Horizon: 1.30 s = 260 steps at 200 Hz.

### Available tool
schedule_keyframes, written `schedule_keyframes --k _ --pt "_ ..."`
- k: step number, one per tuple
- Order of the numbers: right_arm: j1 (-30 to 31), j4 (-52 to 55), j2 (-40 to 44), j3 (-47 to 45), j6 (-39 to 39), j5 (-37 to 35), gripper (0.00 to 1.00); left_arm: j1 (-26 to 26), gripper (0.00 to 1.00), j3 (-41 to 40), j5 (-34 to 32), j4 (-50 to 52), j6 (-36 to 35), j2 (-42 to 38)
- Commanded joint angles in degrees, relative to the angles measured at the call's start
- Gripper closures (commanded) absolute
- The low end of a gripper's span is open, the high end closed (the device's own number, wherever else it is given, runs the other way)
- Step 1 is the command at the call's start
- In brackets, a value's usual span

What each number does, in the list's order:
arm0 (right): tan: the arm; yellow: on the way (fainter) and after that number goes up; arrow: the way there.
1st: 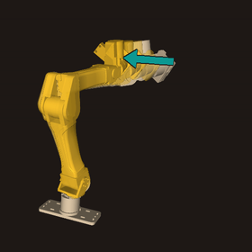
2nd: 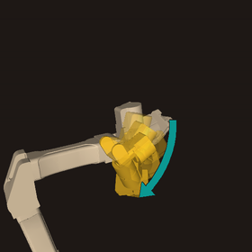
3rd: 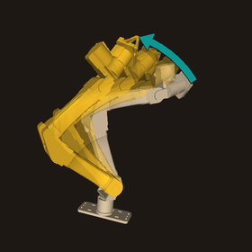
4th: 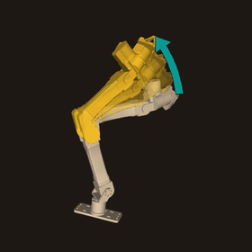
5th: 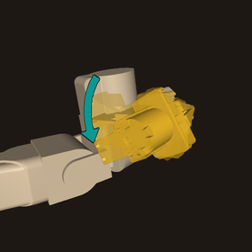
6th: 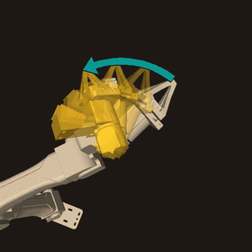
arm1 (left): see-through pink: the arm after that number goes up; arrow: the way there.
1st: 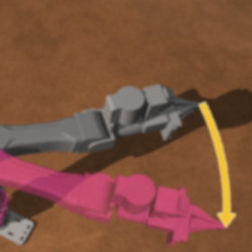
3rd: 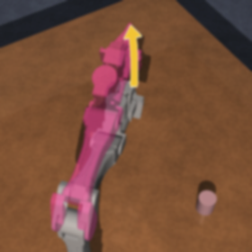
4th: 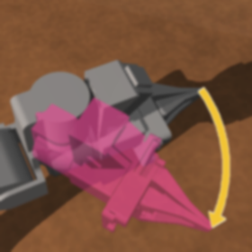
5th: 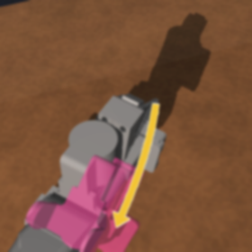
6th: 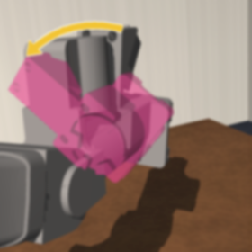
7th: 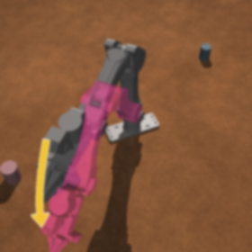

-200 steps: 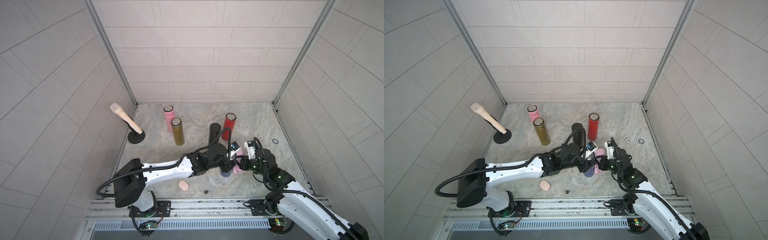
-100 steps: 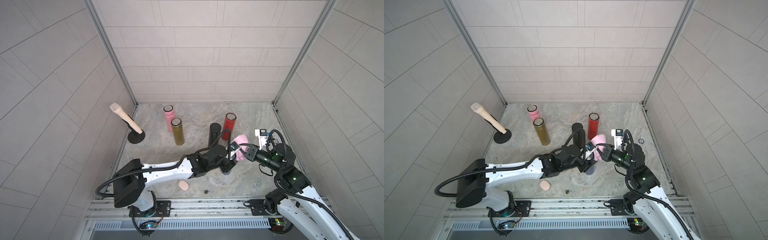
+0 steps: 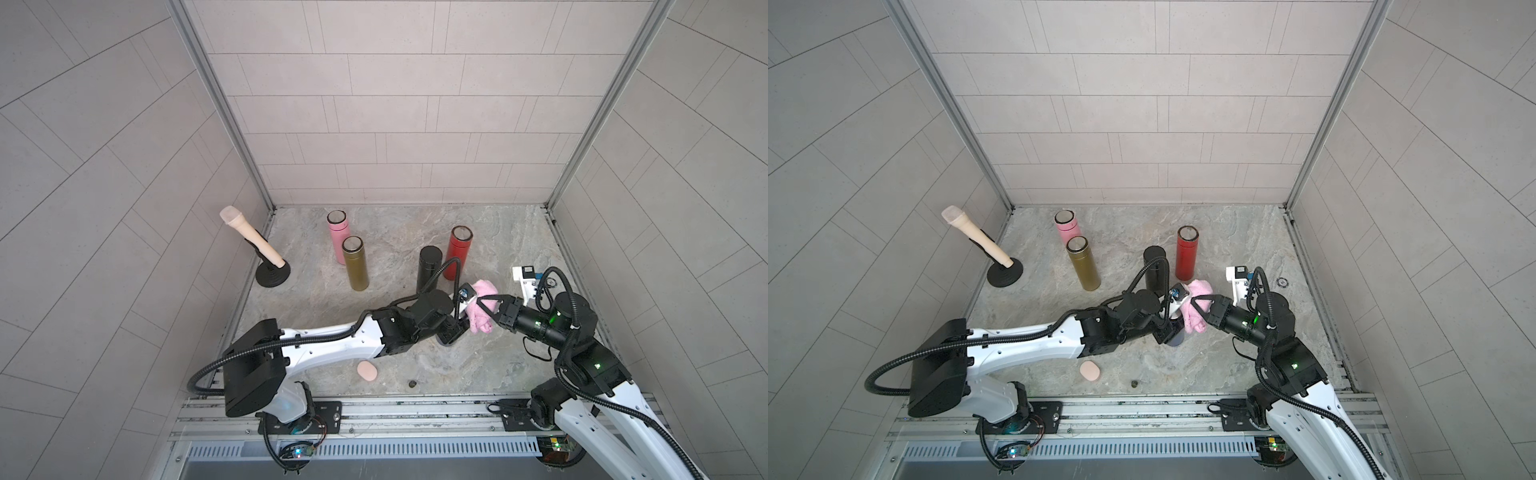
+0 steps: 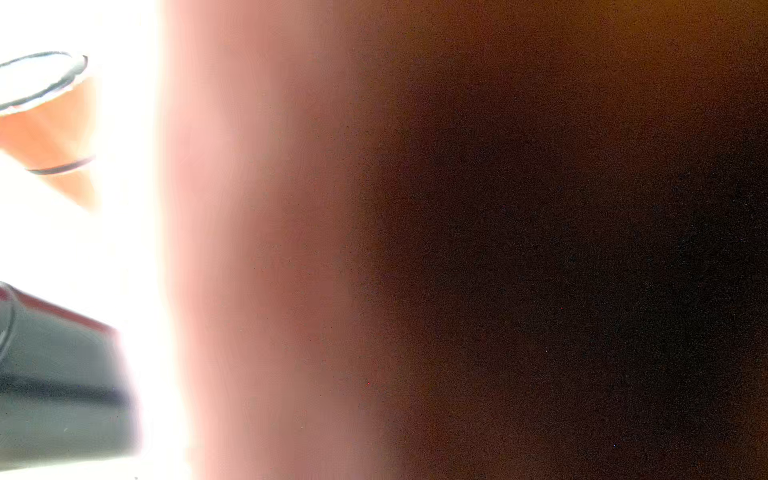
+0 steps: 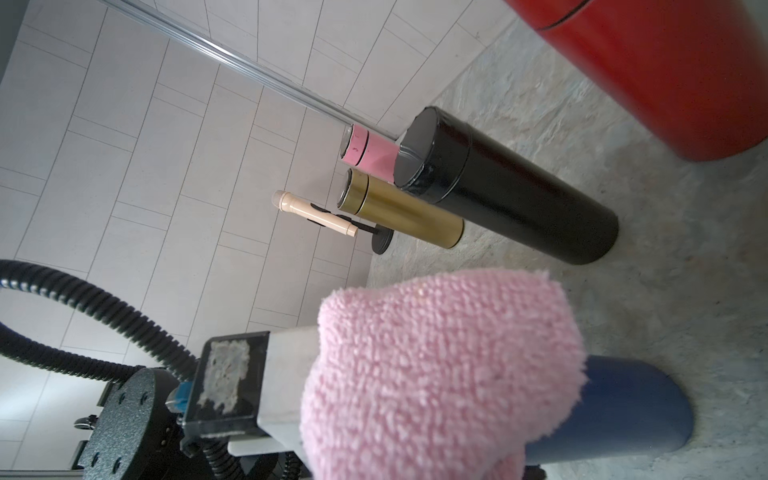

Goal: Wipe the surface of the thermos
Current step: Wipe the dirt from the surface of the thermos.

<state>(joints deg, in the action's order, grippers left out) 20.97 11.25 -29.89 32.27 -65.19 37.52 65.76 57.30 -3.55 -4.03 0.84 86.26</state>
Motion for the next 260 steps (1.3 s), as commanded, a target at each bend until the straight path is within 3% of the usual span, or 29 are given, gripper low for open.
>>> schedule_keyframes --k 1,69,88,108,142,162,172,194,227,260 --pt "0.2 -5.1 -3.9 -1.2 -4.2 2.7 1.00 -0.2 1.00 -0.4 2.0 -1.9 -0.4 -1.3" --pt "0.5 -14.4 -16.3 2.7 -2.5 0.6 1.00 -0.1 1.00 -0.5 8.0 -5.2 3.2 0.0" --pt "1.0 -11.2 -14.9 2.9 -1.8 1.6 1.00 -0.1 1.00 -0.4 6.3 -5.1 4.4 0.0" --pt "1.5 -6.8 -11.6 2.0 -0.6 5.0 1.00 0.0 1.00 0.0 0.2 -3.2 5.4 -0.3" --pt "1.9 11.6 -2.6 2.7 7.5 9.1 1.00 -0.2 1.00 1.9 -8.7 2.6 4.5 -0.5" --pt "1.9 15.3 1.6 2.0 7.4 9.4 1.00 -0.2 1.00 1.9 -7.9 3.0 3.5 -1.1" --pt "1.8 12.2 2.8 0.7 5.9 9.3 1.00 -0.2 1.00 1.9 -6.6 3.1 2.7 -1.2" --pt "1.8 5.2 -2.9 0.2 5.2 8.3 1.00 -0.2 1.00 2.0 -2.3 2.8 1.8 -1.0" --pt "1.8 4.2 -12.1 7.9 11.7 -0.4 1.00 -0.1 1.00 2.0 2.6 2.8 1.8 -0.1" --pt "1.6 8.7 -15.1 13.3 17.7 -15.1 1.00 -0.1 1.00 1.0 3.0 1.2 3.8 -0.3"
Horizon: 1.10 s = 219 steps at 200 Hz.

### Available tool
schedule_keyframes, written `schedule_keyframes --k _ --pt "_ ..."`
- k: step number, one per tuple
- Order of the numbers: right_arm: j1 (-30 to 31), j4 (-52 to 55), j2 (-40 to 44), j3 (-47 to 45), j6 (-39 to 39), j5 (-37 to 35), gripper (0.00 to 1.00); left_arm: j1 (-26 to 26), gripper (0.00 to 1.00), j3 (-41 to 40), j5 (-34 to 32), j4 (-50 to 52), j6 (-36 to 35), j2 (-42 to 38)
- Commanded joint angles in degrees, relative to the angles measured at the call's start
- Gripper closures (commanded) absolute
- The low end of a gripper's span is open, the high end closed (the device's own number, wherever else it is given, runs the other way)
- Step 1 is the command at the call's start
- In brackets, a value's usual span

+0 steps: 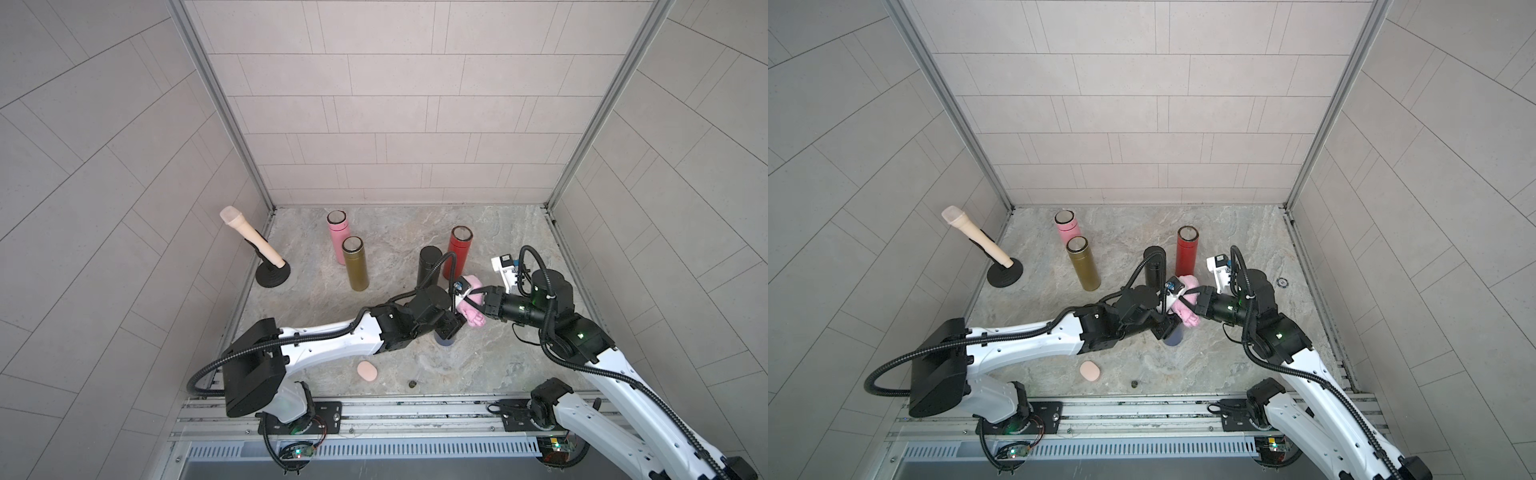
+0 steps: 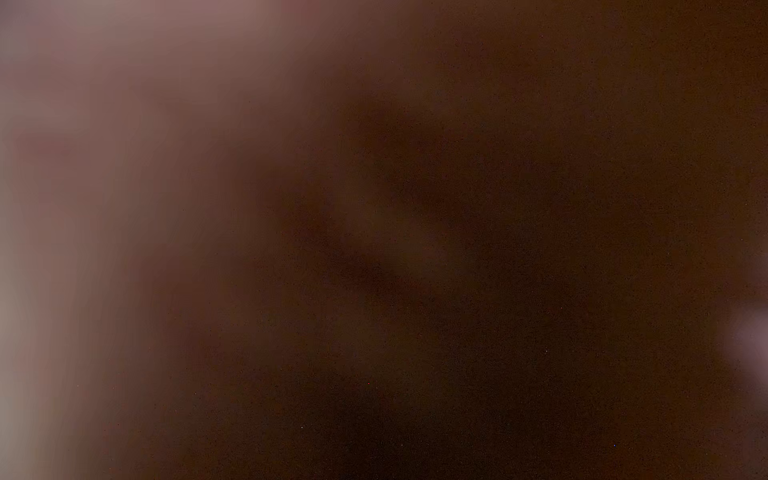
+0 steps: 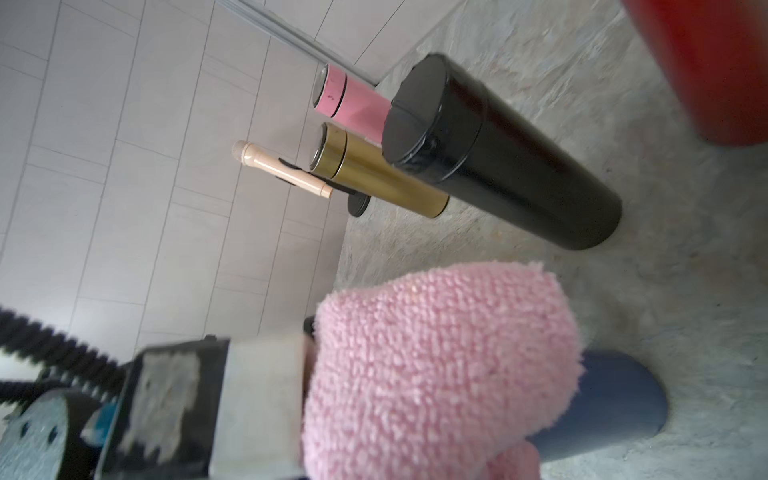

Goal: Wipe the surface of the thermos
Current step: Wipe the dirt from the surface of the thermos.

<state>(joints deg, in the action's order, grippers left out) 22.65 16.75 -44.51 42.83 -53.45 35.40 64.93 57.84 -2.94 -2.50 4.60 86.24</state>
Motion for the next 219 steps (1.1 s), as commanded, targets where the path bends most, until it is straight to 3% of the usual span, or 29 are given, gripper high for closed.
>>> schedule_keyframes --k 1,44,64,99,114,145,180,219 --pt "-0.1 3.2 -0.5 2.7 6.0 -13.3 1.00 0.7 1.00 0.4 2.3 -0.4 0.1 -0.4" --pt "-0.4 9.5 7.5 -2.6 8.4 -20.8 1.00 0.7 1.00 1.3 -3.0 2.7 9.1 -4.6" --pt "-0.4 11.8 12.4 -9.1 7.6 -20.8 1.00 0.7 1.00 4.7 -7.0 8.0 15.7 -8.4" --pt "-0.4 6.1 22.9 -23.7 2.0 -18.7 1.00 0.7 1.00 9.8 -17.4 16.8 28.9 -15.2" --pt "-0.4 0.3 26.7 -28.9 -1.5 -15.7 1.00 0.7 1.00 7.5 -20.7 14.6 34.6 -18.7" --pt "-0.2 -16.1 28.6 -35.8 -11.1 -8.4 1.00 0.8 1.00 -0.2 -22.3 -0.5 41.9 -22.5" --pt "-0.1 -18.9 28.9 -32.6 -9.8 -7.8 1.00 0.7 1.00 -1.0 -19.4 -8.5 43.2 -19.5" --pt "-0.1 -19.5 27.1 -27.7 -9.2 -8.0 1.00 0.9 1.00 0.3 -18.2 -6.9 44.7 -15.4"
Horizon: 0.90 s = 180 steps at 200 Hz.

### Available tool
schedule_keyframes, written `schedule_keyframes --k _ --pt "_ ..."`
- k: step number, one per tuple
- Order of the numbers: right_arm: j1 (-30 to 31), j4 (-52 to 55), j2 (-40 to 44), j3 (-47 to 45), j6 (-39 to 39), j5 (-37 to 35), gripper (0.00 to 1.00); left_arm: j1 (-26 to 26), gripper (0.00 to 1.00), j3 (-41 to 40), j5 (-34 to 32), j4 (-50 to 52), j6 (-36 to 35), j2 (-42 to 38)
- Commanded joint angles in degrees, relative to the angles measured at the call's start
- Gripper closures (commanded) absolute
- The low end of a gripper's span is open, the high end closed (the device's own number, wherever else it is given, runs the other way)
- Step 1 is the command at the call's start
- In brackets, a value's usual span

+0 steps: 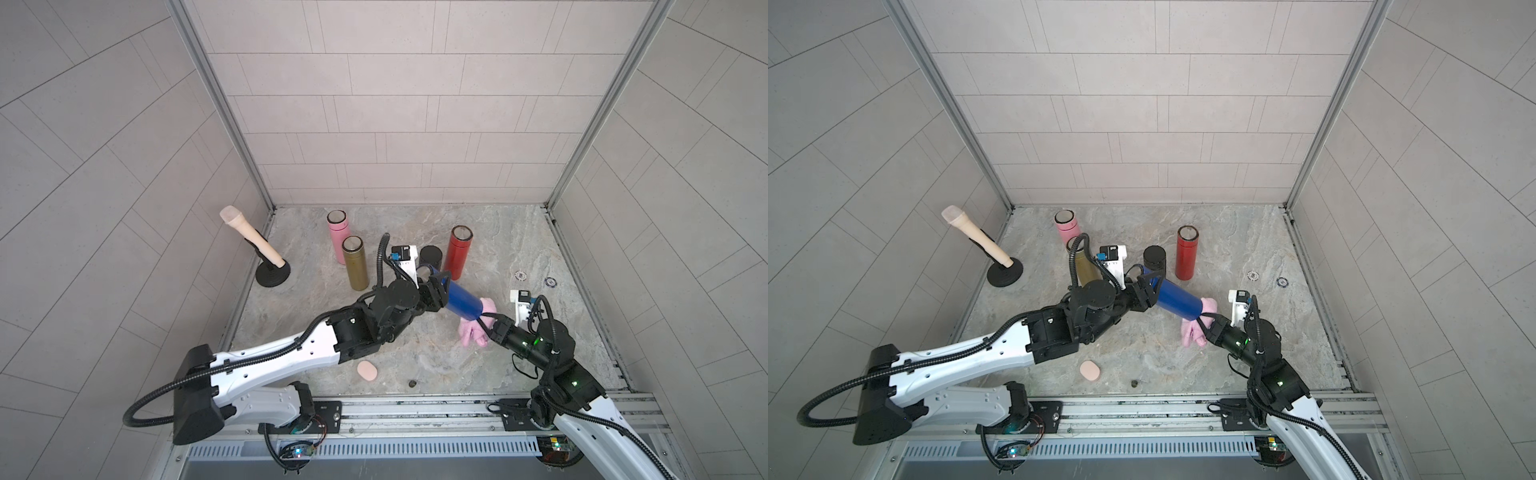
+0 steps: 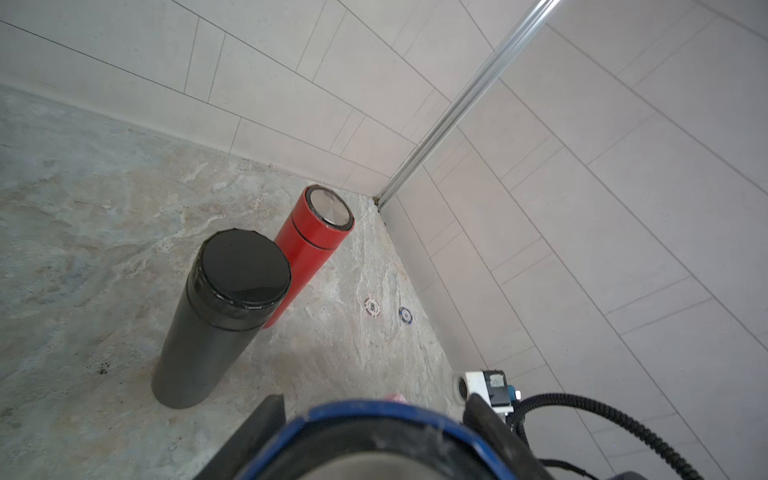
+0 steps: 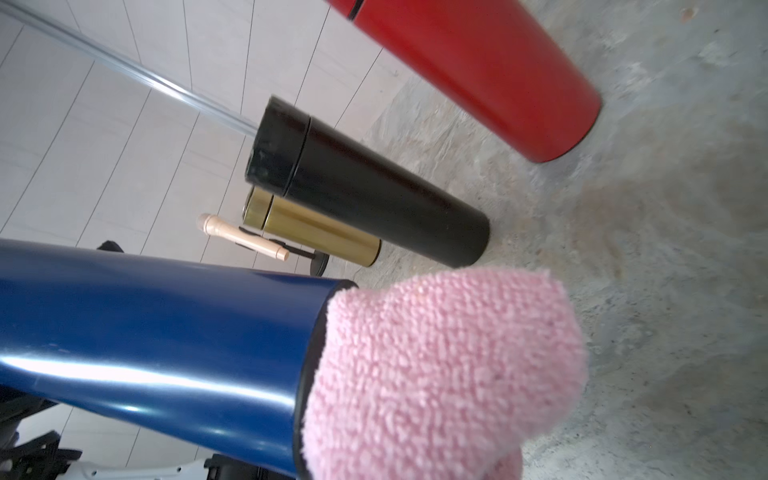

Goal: Wipe the surface of the thermos
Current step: Wipe the dirt from the surface of the thermos.

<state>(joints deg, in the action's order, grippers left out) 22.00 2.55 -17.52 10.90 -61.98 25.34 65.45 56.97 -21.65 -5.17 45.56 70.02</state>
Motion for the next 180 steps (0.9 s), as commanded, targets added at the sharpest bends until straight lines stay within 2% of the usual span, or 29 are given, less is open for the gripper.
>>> schedule_keyframes --k 1,68,111,133,157,167,180 --pt "0.6 -5.0 0.1 4.4 -0.7 1.9 1.00 0.4 1.00 1.1 0.4 -4.1 3.7 0.8" --pt "0.5 9.6 0.8 13.8 7.3 -2.5 1.00 0.1 1.00 -0.9 -5.7 3.6 1.1 -5.9" --pt "0.5 14.9 -1.7 23.2 14.1 -3.2 1.00 0.2 1.00 0.2 -4.8 3.7 -0.9 -7.1" --pt "0.6 12.6 -4.3 28.6 14.7 0.3 1.00 0.2 1.00 1.1 -2.6 2.5 -0.8 -5.3" --pt "1.7 4.0 -9.8 30.1 12.0 9.3 1.00 0.2 1.00 2.1 -1.1 0.4 -0.5 -2.5" --pt "4.2 1.3 -12.3 29.9 11.6 11.0 1.00 0.2 1.00 3.0 -0.5 -0.4 -0.5 -1.4" --pt "9.6 1.4 -14.3 29.6 14.3 8.1 1.00 0.1 1.00 4.5 0.2 -0.4 -1.2 0.0"
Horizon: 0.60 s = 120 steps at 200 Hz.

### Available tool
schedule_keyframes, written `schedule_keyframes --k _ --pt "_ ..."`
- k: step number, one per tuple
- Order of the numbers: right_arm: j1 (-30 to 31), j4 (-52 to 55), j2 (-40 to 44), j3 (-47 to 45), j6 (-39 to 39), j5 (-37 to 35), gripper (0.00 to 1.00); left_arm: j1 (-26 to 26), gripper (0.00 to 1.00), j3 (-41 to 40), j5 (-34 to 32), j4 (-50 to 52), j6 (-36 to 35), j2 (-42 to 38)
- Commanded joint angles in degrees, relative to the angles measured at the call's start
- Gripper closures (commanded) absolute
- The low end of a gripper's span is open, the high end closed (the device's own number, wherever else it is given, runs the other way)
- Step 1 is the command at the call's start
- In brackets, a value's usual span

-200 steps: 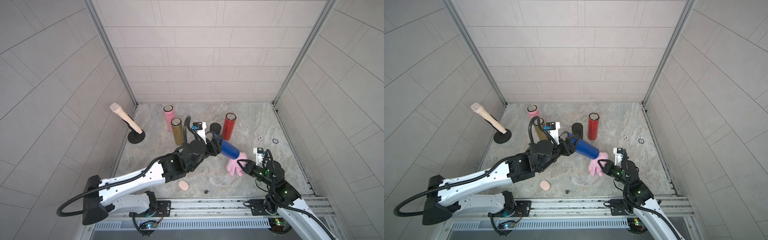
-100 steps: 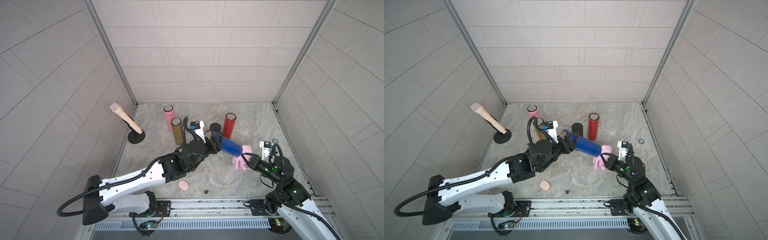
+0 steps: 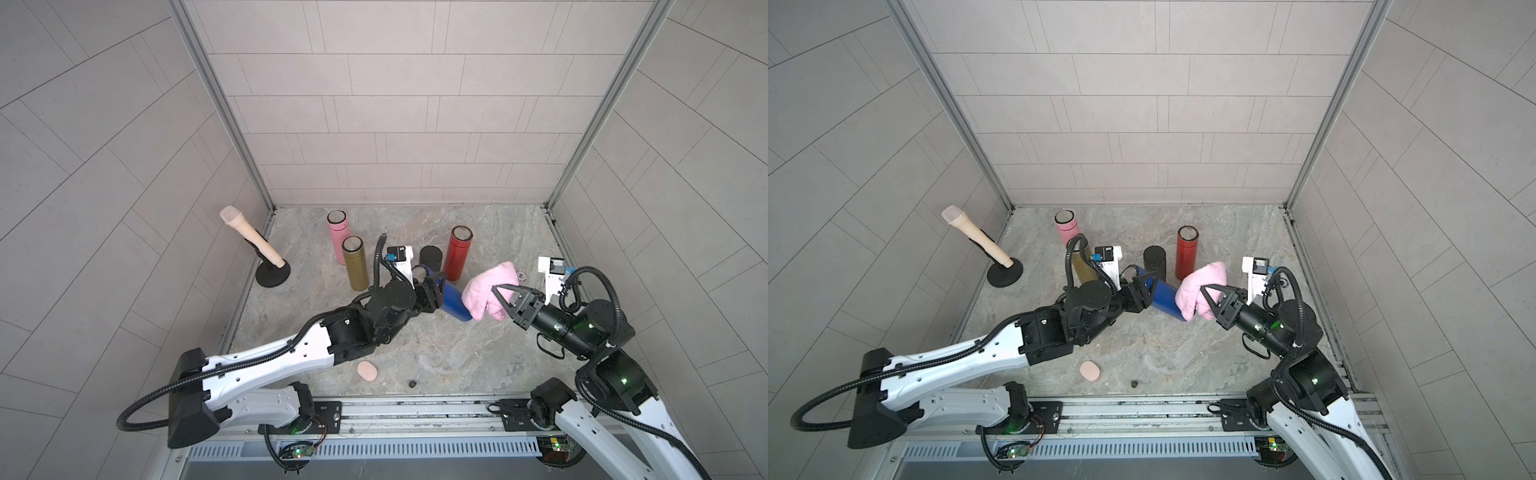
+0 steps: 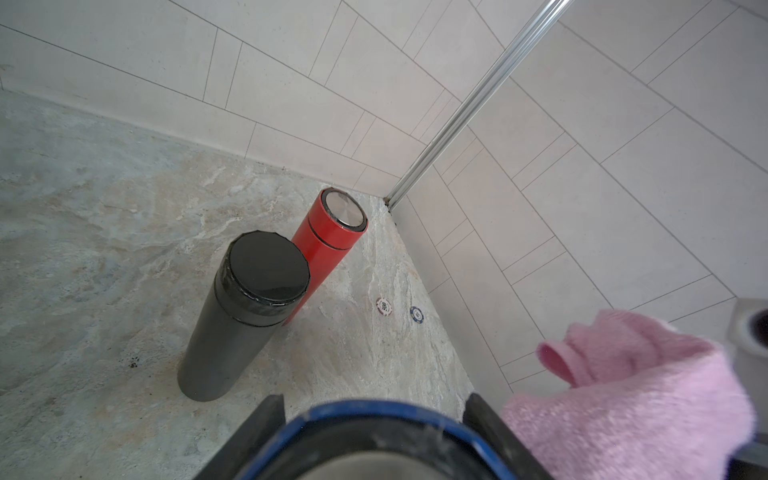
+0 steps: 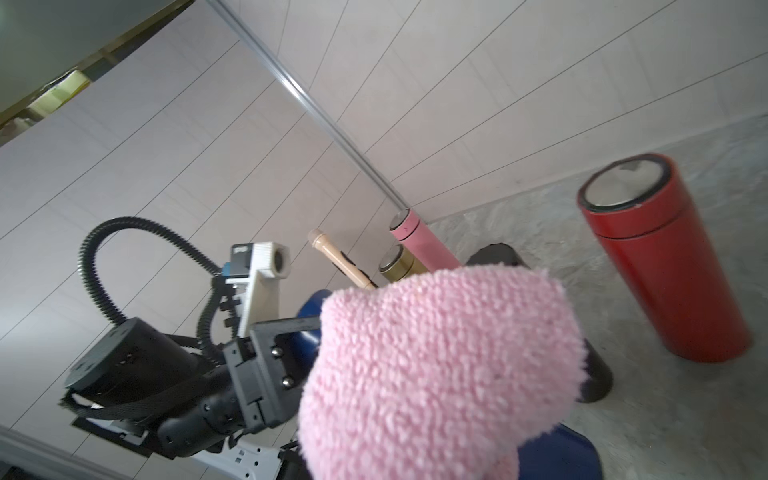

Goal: Wipe the surface of the thermos
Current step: Wipe the dirt from the surface of the thermos.

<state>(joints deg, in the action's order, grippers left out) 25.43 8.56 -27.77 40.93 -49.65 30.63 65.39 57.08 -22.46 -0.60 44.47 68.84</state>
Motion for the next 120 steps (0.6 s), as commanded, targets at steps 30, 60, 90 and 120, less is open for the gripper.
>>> schedule_keyframes --k 30,60,90,120 --pt "16.6 -2.8 -8.0 -3.0 6.0 -4.9 1.00 -0.1 1.00 6.2 1.3 -4.5 -1.0 2.0" --pt "17.2 3.3 -8.5 -9.1 5.9 -15.2 1.00 -0.4 1.00 6.0 1.9 -4.1 -1.5 0.3" --pt "14.8 5.4 -6.1 -14.1 7.7 -20.5 1.00 -0.6 1.00 5.0 2.1 -3.3 -1.4 -1.8" --pt "7.8 9.5 -3.5 -15.9 6.2 -20.1 1.00 -0.7 1.00 4.4 1.7 -2.6 -1.4 -4.1"
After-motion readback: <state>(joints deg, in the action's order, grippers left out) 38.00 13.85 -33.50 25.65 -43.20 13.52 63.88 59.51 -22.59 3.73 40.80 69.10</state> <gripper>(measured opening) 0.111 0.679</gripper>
